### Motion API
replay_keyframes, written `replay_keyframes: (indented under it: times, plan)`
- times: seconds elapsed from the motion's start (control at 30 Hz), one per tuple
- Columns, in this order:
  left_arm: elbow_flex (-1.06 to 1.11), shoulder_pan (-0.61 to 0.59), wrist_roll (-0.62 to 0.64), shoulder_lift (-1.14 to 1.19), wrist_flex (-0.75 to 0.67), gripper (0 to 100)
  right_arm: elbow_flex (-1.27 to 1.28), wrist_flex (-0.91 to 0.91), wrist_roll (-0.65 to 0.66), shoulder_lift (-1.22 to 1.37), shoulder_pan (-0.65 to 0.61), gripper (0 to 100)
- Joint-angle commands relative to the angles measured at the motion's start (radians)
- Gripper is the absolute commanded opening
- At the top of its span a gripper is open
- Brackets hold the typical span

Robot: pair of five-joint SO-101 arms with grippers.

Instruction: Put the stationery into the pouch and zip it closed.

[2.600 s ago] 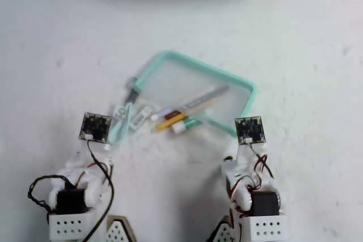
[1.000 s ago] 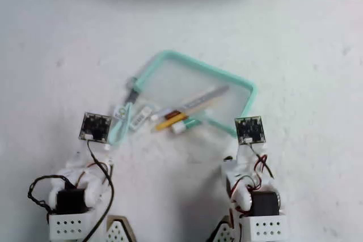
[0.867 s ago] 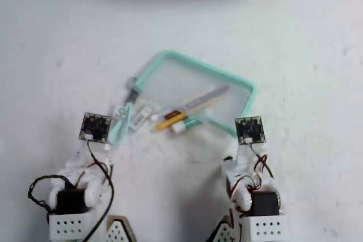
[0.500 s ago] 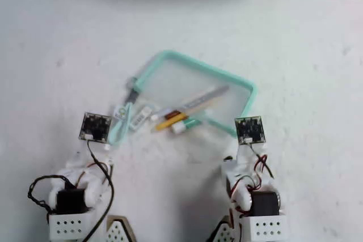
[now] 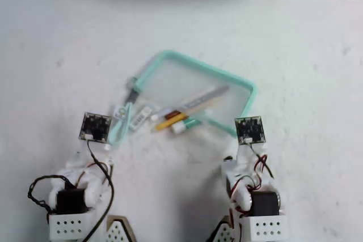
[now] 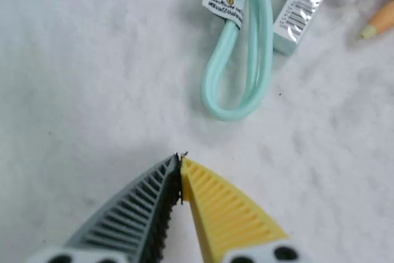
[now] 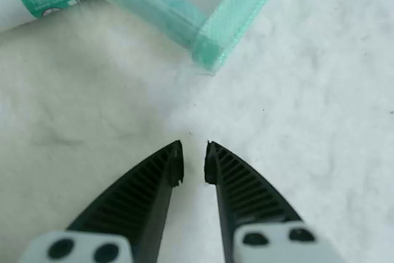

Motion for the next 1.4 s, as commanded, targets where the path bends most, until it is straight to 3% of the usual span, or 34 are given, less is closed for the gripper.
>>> replay_keyframes:
  times: [0.0, 1.0, 1.2, 1.37]
  plan:
    - [-0.003, -0.007, 0.009, -0.012, 0.006, 2, 0.009, 0.007, 0.011, -0.002, -0.008, 6.3]
    - [-0.003, -0.005, 0.011, -0.012, 0.006, 2, 0.009, 0.007, 0.011, -0.002, -0.013, 6.6]
    - [-0.003, -0.005, 0.011, -0.012, 0.006, 2, 0.009, 0.005, 0.011, -0.002, -0.117, 6.6]
    - [-0.003, -0.004, 0.011, -0.012, -0.026, 2, 0.009, 0.005, 0.011, -0.002, -0.134, 6.6]
